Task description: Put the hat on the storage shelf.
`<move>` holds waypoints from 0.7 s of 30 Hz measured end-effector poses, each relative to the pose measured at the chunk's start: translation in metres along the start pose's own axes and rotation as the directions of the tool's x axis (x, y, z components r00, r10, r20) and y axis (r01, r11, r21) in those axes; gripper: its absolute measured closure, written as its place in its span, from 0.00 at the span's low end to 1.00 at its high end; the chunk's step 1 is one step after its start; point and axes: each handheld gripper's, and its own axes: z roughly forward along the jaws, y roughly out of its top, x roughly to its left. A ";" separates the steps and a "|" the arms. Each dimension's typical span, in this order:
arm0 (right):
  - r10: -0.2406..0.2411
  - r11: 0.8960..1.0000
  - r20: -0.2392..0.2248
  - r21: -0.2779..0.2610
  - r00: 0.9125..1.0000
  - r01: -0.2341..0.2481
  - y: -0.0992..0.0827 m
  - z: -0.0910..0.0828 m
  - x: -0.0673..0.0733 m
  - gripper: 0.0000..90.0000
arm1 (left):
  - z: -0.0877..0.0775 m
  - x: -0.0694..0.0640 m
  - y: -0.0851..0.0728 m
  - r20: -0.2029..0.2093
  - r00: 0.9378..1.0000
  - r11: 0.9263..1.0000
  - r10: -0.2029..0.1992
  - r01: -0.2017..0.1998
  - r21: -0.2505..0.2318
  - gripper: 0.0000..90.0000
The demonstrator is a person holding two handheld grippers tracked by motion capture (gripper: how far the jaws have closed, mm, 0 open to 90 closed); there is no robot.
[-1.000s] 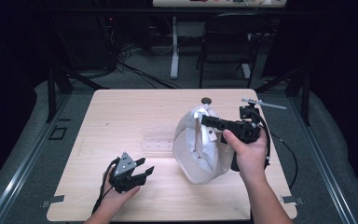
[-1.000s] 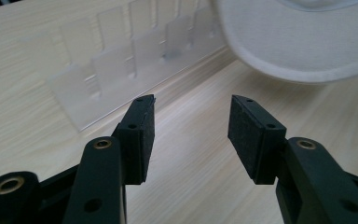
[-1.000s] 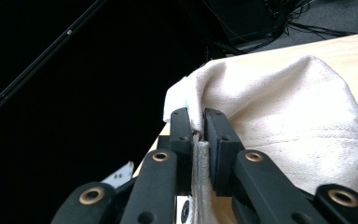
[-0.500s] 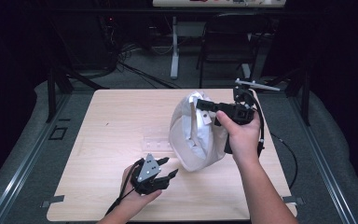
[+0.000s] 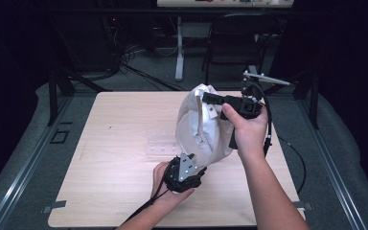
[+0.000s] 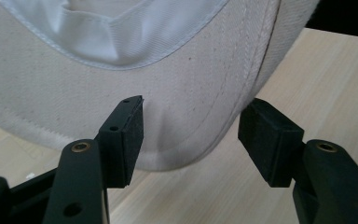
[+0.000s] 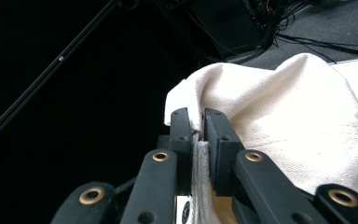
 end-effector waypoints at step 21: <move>-0.018 1.000 -0.001 0.007 1.000 0.018 -0.001 0.002 0.005 0.92 | -0.011 0.047 0.003 -0.056 0.996 0.997 -0.071 0.071 -0.007 0.86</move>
